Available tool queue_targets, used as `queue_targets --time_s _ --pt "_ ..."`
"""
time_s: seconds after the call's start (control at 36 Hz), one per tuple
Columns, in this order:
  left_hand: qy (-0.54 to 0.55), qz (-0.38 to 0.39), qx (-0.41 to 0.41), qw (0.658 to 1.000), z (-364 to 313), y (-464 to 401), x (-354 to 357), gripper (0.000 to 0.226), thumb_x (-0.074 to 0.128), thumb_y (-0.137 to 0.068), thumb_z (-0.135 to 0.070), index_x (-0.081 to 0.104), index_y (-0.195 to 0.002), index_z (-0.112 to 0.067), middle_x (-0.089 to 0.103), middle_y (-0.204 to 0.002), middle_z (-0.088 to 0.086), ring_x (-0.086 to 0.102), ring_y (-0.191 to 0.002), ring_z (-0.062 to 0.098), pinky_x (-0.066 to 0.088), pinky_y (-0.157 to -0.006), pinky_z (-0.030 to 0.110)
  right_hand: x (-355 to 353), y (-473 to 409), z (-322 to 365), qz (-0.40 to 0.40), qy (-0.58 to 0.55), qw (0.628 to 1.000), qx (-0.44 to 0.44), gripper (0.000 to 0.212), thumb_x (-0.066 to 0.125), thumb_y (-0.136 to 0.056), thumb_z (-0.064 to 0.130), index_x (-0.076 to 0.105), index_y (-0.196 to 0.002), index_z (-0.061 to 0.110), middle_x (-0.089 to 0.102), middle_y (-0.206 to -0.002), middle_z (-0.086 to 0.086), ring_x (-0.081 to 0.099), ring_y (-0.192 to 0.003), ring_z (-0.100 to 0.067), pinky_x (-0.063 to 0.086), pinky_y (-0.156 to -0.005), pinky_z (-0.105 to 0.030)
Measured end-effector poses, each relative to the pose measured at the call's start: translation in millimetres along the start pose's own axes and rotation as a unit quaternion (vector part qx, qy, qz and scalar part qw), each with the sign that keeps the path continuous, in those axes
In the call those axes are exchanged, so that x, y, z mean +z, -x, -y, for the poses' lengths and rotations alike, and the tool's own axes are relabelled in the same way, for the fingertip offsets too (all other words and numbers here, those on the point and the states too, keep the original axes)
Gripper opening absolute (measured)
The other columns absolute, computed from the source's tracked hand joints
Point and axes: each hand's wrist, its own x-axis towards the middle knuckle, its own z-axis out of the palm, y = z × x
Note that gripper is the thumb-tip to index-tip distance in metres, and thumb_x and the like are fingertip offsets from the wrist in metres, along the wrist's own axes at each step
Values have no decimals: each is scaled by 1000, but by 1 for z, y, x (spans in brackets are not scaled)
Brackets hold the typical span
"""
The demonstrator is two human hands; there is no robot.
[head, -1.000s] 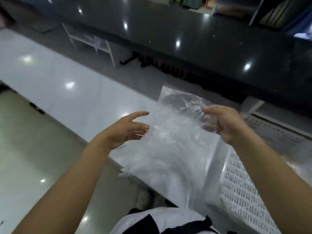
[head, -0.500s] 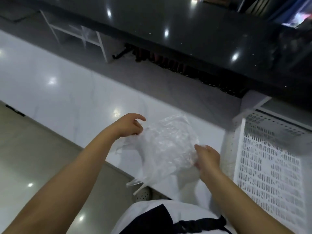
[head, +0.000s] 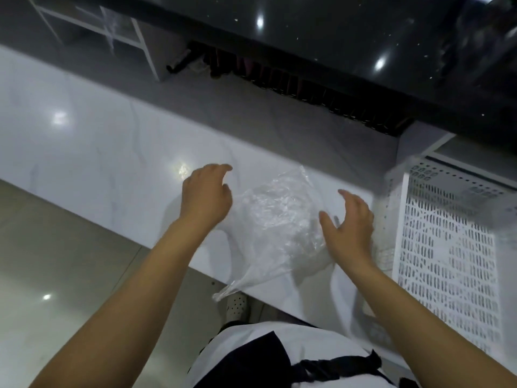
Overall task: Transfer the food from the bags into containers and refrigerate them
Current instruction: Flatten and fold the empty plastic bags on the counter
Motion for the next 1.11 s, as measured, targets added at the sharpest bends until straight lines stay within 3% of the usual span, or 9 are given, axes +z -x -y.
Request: queue_targets --time_s 0.06,0.11,0.17,0.22,0.33,0.44,0.56,0.69,1.11 --pt "72 -42 -2 997 -32 11 -6 51 51 -97 -7 49 -146 -19 44 -155 7 36 -144 29 27 -119 42 -5 -10 7 1 -5 997 -73 49 61 -97 27 47 -144 23 36 -156 -4 27 -144 -25 23 -119 -51" --pt "190 -26 -27 981 -69 23 -4 62 49 -97 -4 35 -153 -25 22 -166 2 16 -153 24 15 -124 40 -8 -27 14 21 5 992 -125 47 56 -99 28 46 -145 25 31 -160 -1 22 -148 -23 17 -119 -49" --pt "314 7 -55 948 -104 35 5 76 49 -94 2 22 -157 -32 3 -169 -6 3 -155 18 11 -126 40 -9 -48 19 49 43 983 -169 48 52 -102 31 42 -149 27 25 -164 2 15 -152 -21 13 -120 -49" --pt "347 9 -83 934 -126 40 21 79 49 -94 2 16 -158 -32 -4 -169 -8 0 -156 18 12 -127 43 -3 -64 21 72 121 965 -222 49 46 -104 33 37 -152 27 19 -166 1 10 -154 -22 11 -121 -50" --pt "144 -9 -93 985 -130 36 70 70 40 -104 -24 0 -160 -29 -17 -168 -3 -16 -155 24 -5 -126 45 23 -76 7 136 301 893 -307 55 28 -106 43 17 -158 31 4 -169 0 -3 -155 -23 3 -123 -52" --pt "10 44 -142 989 -110 32 116 67 24 -105 -47 -11 -159 -29 -23 -167 2 -23 -152 31 -13 -123 51 49 -75 -13 210 388 842 -311 71 16 -99 63 -6 -159 31 -15 -167 1 -15 -154 -25 -2 -122 -55" --pt "-53 58 -142 987 -81 45 139 69 18 -104 -53 -9 -160 -25 -19 -168 7 -22 -152 33 -13 -122 53 59 -69 -29 184 341 880 -273 66 -8 -98 57 -9 -159 31 -13 -167 3 -15 -154 -21 -5 -123 -53" --pt "-100 26 -131 986 -56 61 142 77 7 -97 -67 -3 -161 -26 -12 -169 9 -18 -154 31 -15 -122 52 62 -78 -39 178 334 876 -298 70 0 -97 65 -9 -158 33 -11 -168 5 -12 -154 -20 -5 -122 -55" --pt "-46 -4 -260 965 -14 100 115 89 20 -94 -76 -6 -161 -24 -17 -167 15 -20 -154 25 -18 -122 46 60 -81 -42 179 313 879 -313 73 4 -95 72 -7 -158 38 -12 -167 7 -17 -153 -18 -9 -121 -55"
